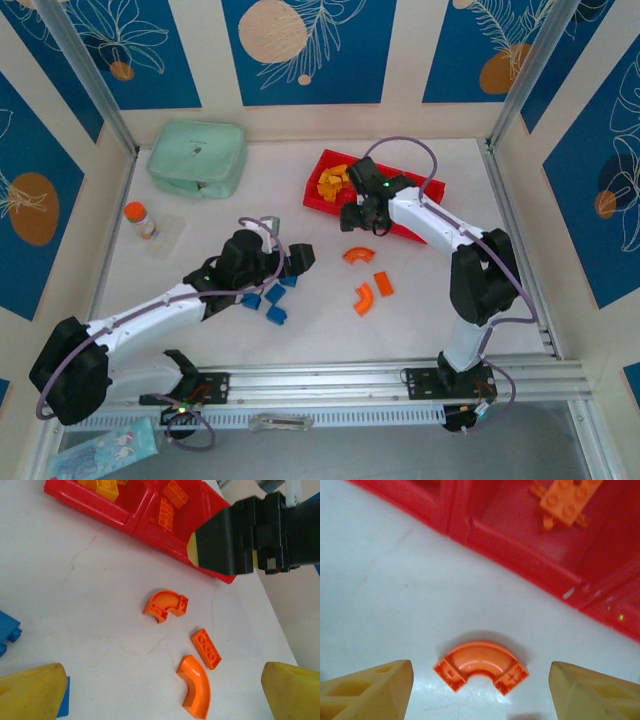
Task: Sort the legos into containers by color
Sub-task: Pick up the lego from the center of the table.
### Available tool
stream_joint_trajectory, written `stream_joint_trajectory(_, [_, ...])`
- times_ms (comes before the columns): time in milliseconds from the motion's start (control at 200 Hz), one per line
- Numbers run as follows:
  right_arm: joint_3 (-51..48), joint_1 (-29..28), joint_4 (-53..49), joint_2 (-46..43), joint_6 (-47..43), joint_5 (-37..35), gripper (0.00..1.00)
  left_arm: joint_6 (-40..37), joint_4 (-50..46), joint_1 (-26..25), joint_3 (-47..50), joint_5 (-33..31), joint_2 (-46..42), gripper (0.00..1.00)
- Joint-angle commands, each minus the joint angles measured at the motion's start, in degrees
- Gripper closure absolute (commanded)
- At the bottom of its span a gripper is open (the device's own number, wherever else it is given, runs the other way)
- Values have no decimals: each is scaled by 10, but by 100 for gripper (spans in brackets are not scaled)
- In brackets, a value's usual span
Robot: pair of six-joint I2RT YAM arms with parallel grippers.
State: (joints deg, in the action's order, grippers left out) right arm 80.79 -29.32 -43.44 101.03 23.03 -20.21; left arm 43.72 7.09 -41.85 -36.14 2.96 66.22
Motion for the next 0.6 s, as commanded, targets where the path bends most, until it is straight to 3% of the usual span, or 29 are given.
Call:
stream_joint_trajectory(0, [-31,-13,-22,-26,16,1,26,12,-1,6,20,19,-12,1])
stream_joint_trajectory(305, [-104,-32,-14,-16,11,8,23,24,-4,5,56,7,-36,1])
stream_joint_trajectory(595, [-127,-33,-20,3,23,-32,22,25,-2,5,64,1,-41,1])
